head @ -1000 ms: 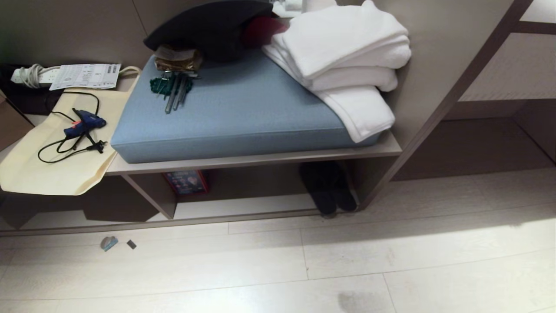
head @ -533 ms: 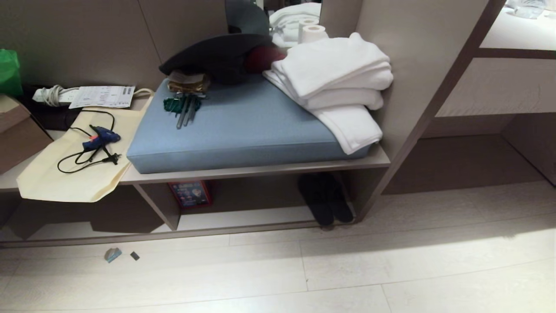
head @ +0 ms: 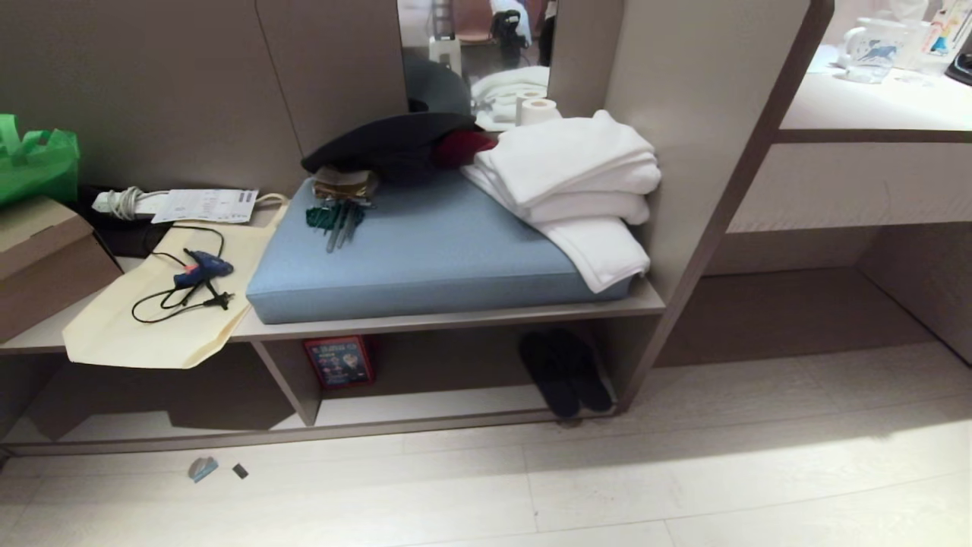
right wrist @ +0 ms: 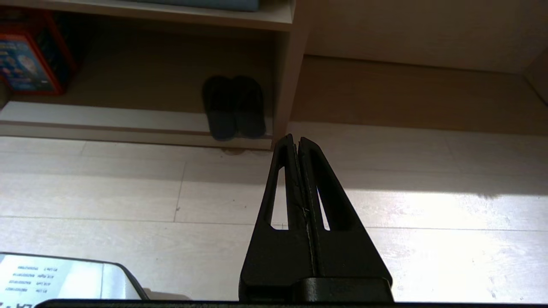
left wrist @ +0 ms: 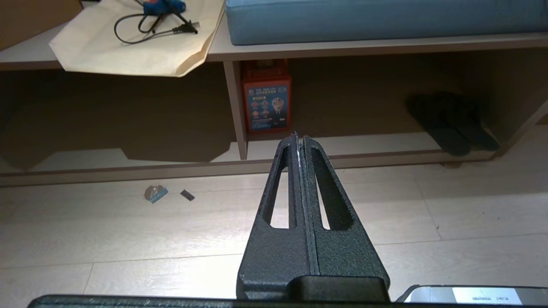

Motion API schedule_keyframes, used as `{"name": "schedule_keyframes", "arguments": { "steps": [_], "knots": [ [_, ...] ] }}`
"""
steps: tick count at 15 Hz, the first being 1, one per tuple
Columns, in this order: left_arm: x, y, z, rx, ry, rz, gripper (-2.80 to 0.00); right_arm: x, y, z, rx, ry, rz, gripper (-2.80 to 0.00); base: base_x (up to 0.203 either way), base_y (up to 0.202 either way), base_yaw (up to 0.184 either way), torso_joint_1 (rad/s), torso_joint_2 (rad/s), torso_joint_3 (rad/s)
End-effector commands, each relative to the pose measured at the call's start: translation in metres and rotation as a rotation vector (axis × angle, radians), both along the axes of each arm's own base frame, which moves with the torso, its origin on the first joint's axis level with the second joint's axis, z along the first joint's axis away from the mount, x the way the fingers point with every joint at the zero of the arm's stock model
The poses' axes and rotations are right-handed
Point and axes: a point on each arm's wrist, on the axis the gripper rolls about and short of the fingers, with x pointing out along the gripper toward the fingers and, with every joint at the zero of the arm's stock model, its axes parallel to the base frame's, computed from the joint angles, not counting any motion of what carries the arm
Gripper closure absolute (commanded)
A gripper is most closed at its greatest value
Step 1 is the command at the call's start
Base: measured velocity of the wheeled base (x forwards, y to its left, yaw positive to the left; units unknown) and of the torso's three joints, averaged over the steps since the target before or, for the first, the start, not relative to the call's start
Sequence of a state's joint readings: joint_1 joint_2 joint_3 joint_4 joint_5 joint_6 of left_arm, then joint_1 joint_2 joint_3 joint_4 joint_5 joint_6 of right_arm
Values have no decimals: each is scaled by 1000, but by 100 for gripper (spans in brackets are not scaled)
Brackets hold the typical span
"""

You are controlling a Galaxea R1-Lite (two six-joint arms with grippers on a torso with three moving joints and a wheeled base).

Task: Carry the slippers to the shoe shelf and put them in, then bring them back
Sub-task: Pick up the slippers in the shoe cabinet

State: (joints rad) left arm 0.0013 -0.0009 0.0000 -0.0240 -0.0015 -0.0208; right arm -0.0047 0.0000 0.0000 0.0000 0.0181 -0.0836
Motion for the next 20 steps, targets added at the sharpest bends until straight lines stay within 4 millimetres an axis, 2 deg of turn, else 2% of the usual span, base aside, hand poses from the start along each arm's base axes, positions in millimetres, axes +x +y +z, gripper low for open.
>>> {"name": "schedule_keyframes", "arguments": {
  "steps": [1,12,20],
  "knots": [
    [1,0,-2,-1,8,0,0,0,0,0,-1,2,0,0,0,0,0,-2,2,203],
    [1,0,-2,-1,8,0,0,0,0,0,5,2,0,0,0,0,0,1,2,192],
    [1,0,-2,-1,8,0,0,0,0,0,5,2,0,0,0,0,0,1,0,20]
  ]
}}
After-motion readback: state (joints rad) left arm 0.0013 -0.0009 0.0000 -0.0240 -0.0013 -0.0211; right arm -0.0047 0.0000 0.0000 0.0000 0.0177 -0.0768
